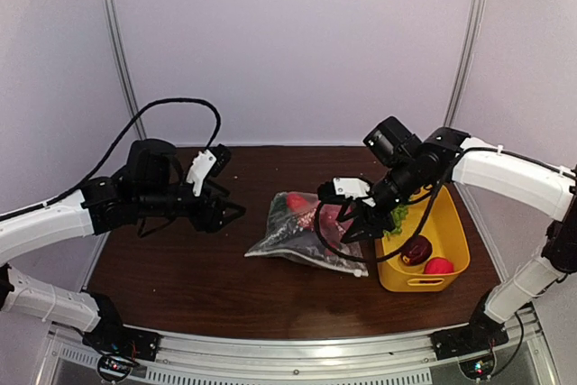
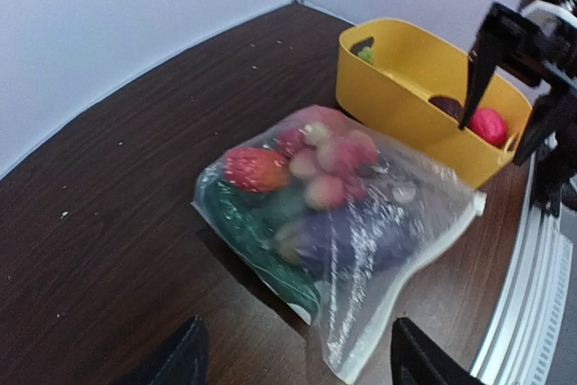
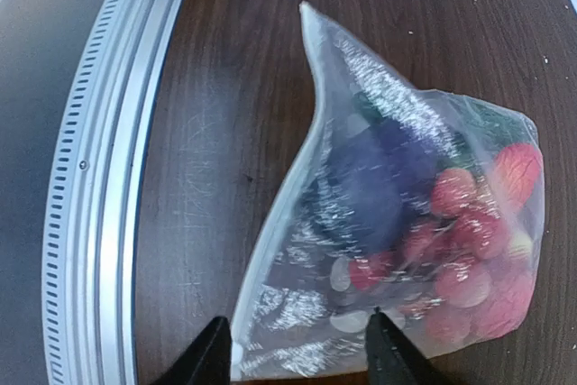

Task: Place the food in the zip-top bag and seal the zipper
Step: Place the zipper food storage bag at the center of the board, then reset both arms

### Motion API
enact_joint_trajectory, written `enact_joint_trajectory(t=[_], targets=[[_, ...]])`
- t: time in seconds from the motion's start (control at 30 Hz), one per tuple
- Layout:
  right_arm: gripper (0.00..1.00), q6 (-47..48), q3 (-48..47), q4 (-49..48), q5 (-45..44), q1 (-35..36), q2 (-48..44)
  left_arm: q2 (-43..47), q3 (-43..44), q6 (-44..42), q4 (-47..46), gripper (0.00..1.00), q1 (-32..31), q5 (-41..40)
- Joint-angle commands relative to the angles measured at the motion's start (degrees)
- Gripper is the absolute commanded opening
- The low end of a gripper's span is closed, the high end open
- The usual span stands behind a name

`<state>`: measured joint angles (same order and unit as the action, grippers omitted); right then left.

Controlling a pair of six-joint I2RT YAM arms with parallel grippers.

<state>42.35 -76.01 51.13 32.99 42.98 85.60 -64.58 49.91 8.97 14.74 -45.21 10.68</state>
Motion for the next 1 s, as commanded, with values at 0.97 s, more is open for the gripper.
enact_joint_trajectory(t=[0.97], targets=[[0.99, -35.71, 13.38, -30.09, -37.60, -33.59, -28.56, -7.77, 13.60, -5.21, -6.35, 0.98, 1.62, -40.28]])
